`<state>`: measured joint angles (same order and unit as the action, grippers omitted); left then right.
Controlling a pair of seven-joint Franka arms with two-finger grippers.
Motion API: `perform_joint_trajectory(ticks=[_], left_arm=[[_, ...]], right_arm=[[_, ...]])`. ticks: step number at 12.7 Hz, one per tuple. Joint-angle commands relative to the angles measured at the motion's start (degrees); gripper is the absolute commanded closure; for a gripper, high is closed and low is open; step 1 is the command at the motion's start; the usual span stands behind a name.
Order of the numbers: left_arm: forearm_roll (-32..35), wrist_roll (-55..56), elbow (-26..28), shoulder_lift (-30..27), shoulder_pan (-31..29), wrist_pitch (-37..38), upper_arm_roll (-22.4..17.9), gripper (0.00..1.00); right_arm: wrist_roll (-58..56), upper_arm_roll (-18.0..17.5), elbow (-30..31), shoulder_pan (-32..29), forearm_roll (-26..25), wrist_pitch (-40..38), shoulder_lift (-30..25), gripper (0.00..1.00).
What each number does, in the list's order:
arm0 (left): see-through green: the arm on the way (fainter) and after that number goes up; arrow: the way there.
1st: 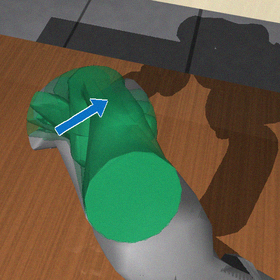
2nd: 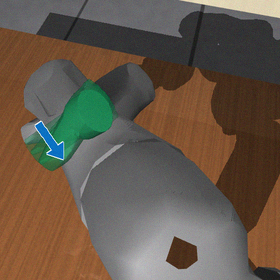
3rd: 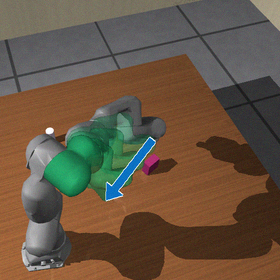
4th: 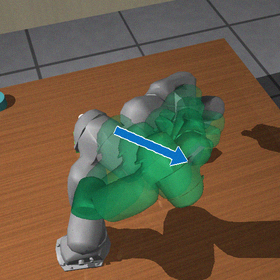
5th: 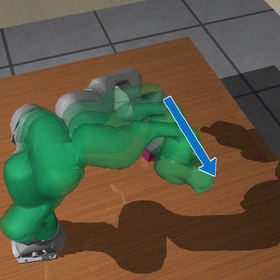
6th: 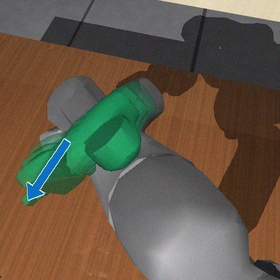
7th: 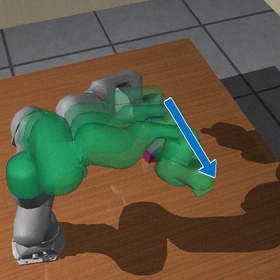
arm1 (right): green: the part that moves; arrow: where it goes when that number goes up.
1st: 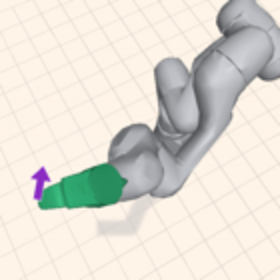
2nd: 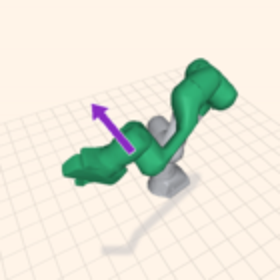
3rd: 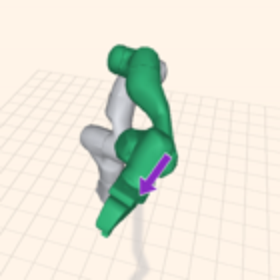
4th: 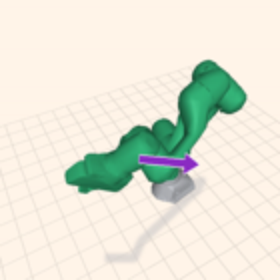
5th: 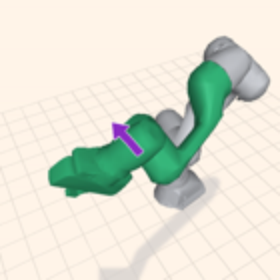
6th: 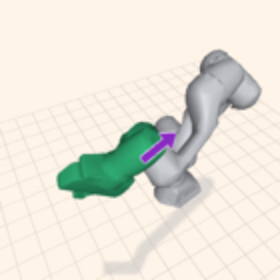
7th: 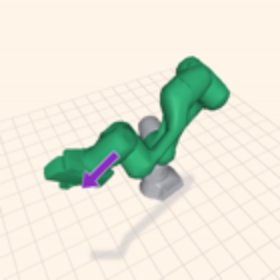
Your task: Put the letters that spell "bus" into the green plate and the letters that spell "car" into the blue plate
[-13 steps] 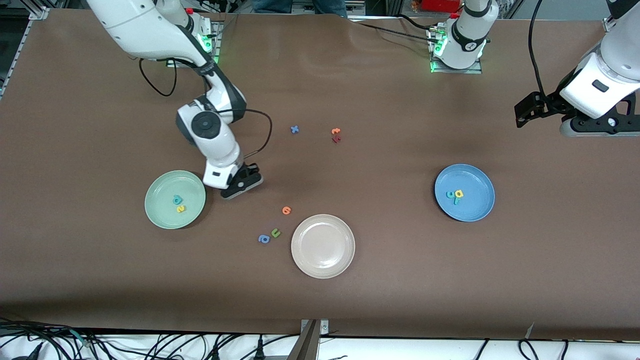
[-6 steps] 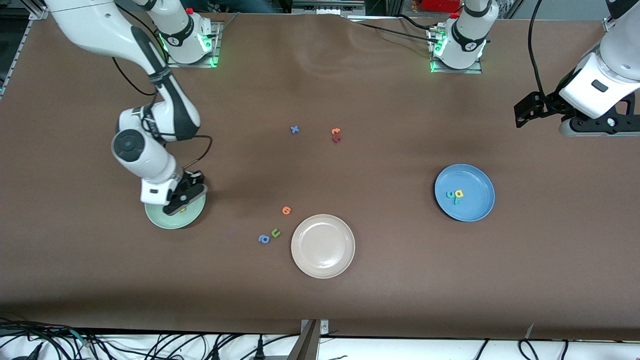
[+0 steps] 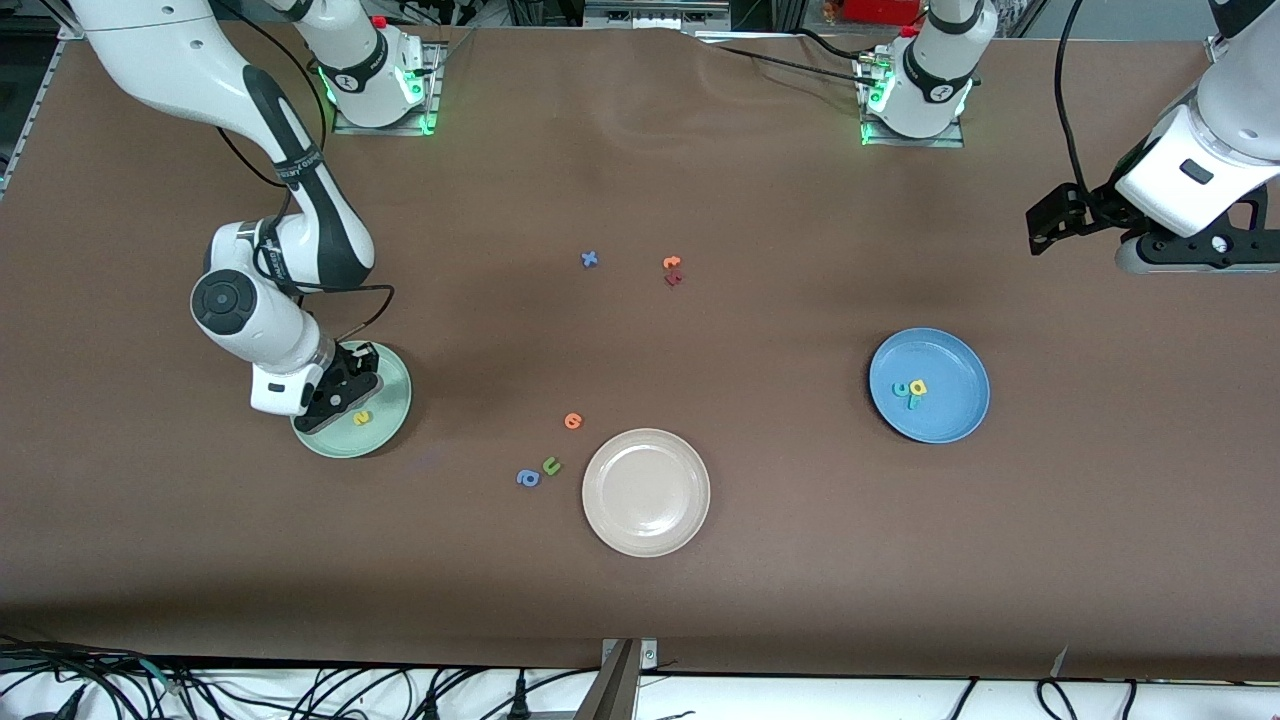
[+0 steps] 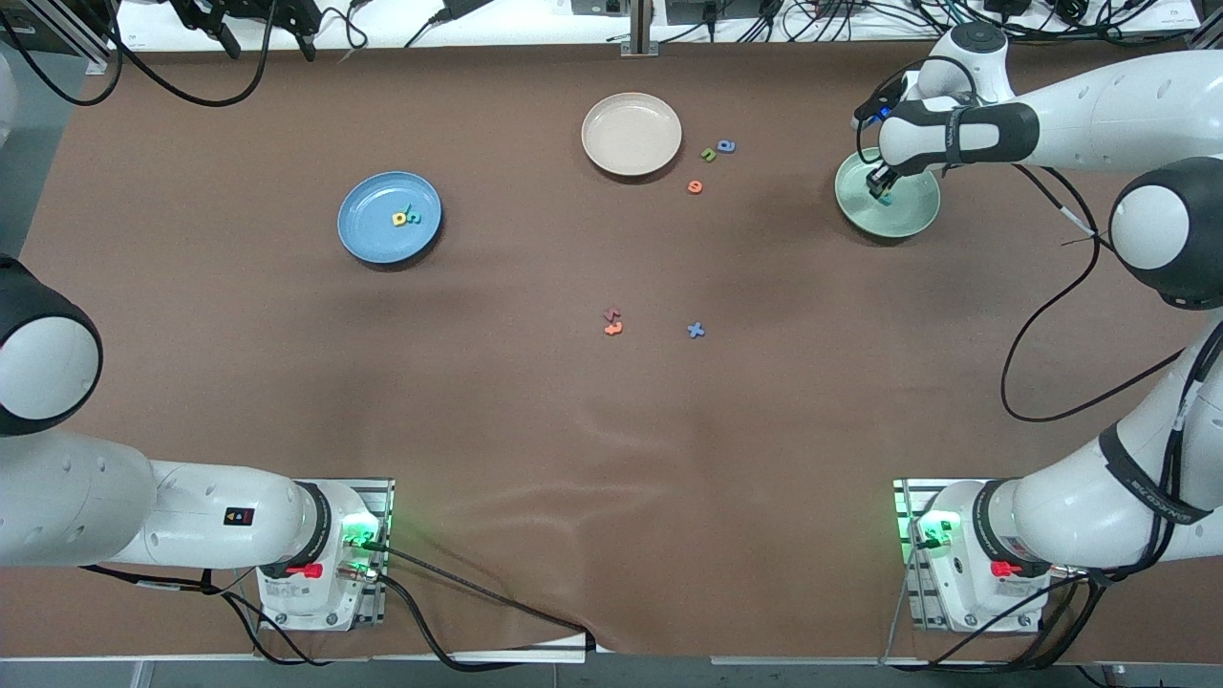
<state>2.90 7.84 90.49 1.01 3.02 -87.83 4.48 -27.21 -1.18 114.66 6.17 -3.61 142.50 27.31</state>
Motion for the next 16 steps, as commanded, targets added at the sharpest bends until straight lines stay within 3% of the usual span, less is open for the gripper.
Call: perform_joint_trajectory(ticks=[1,5,11,13,16], left_arm=[[-1.7,0.5,-2.0,0.8,0.1,1.4,0.1,0.00],[-1.7,0.5,-2.0,0.7,0.1,1.4,0.0,0.00],[-1.7,0.5,-2.1,0.8,0.2,1.4,0.0,0.00],[-1.7,0.5,-2.1,0.8,0.2,1.4,0.1,0.00],[-1.7,0.5,-2.1,0.8,0.2,1.4,0.0,0.00]], right_arm=[[-1.4,0.7,0.0,0.0,2.7,-1.6,-0.7,0.00],[-1.2,2.1,-4.2,0.0,5.8,-10.1,-3.9,0.00],[5.4,5.1,-32.6,0.1,5.7,-45.0,-4.7,0.00],[7.7,5.1,-39.2,0.1,5.5,-51.9,-4.8,0.00],[7.7,5.2,-43.7,0.2,3.2,-54.6,-6.3,0.00]])
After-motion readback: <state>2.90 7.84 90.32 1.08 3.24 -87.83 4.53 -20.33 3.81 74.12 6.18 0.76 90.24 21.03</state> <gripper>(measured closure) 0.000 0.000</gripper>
